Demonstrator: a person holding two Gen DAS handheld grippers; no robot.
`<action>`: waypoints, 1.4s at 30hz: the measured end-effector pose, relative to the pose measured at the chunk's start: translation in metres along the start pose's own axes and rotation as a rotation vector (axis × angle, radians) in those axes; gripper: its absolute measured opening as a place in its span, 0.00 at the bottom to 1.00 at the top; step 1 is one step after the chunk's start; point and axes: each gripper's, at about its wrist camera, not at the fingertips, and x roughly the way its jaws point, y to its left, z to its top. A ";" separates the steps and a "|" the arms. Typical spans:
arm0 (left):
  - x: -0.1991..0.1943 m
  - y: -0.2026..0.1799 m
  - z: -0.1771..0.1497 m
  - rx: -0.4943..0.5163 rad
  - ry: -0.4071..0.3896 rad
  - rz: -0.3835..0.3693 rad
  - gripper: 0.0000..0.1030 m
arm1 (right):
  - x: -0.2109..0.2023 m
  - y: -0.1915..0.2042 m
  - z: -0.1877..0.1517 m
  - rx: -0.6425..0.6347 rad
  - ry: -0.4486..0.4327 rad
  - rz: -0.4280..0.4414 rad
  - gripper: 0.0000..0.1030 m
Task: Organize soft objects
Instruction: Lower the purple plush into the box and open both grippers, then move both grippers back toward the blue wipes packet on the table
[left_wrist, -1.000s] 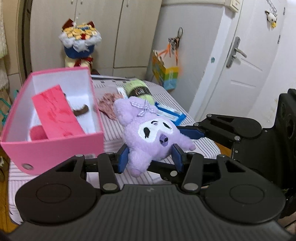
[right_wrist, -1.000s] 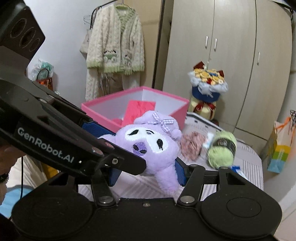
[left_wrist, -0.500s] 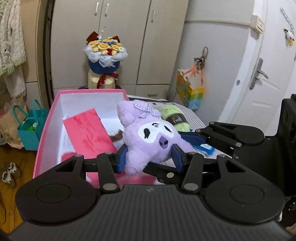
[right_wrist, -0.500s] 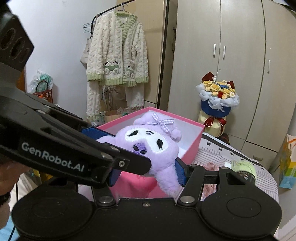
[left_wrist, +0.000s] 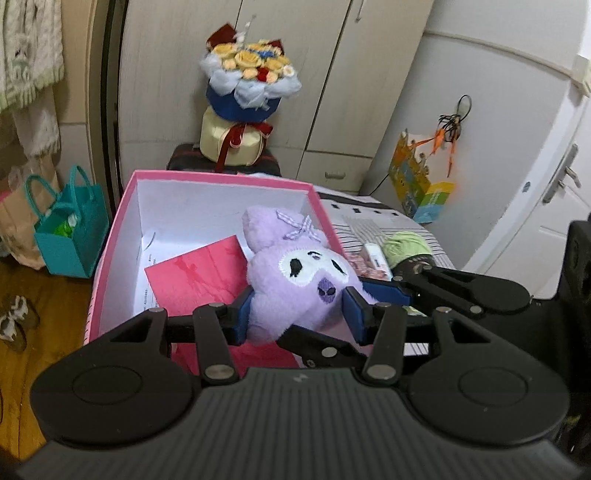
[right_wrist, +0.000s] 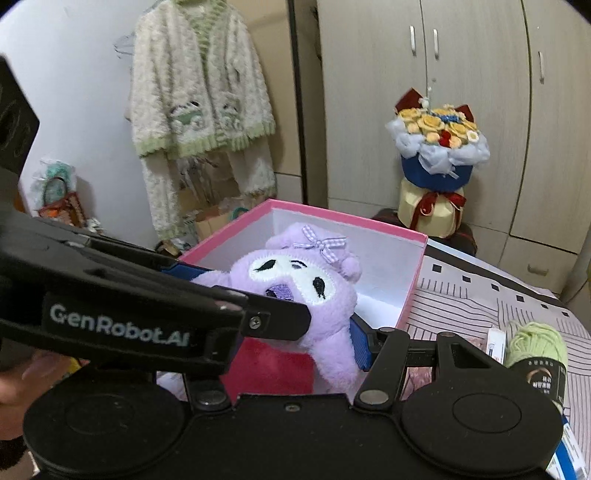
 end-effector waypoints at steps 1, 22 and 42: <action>0.004 0.003 0.002 -0.006 0.009 -0.004 0.47 | 0.005 0.001 0.001 -0.005 0.008 -0.014 0.62; -0.003 0.005 -0.017 0.015 -0.011 0.034 0.64 | -0.011 0.015 -0.011 -0.108 0.064 -0.021 0.76; -0.116 -0.069 -0.060 0.223 -0.072 0.012 0.68 | -0.128 0.008 -0.042 -0.124 -0.014 -0.012 0.78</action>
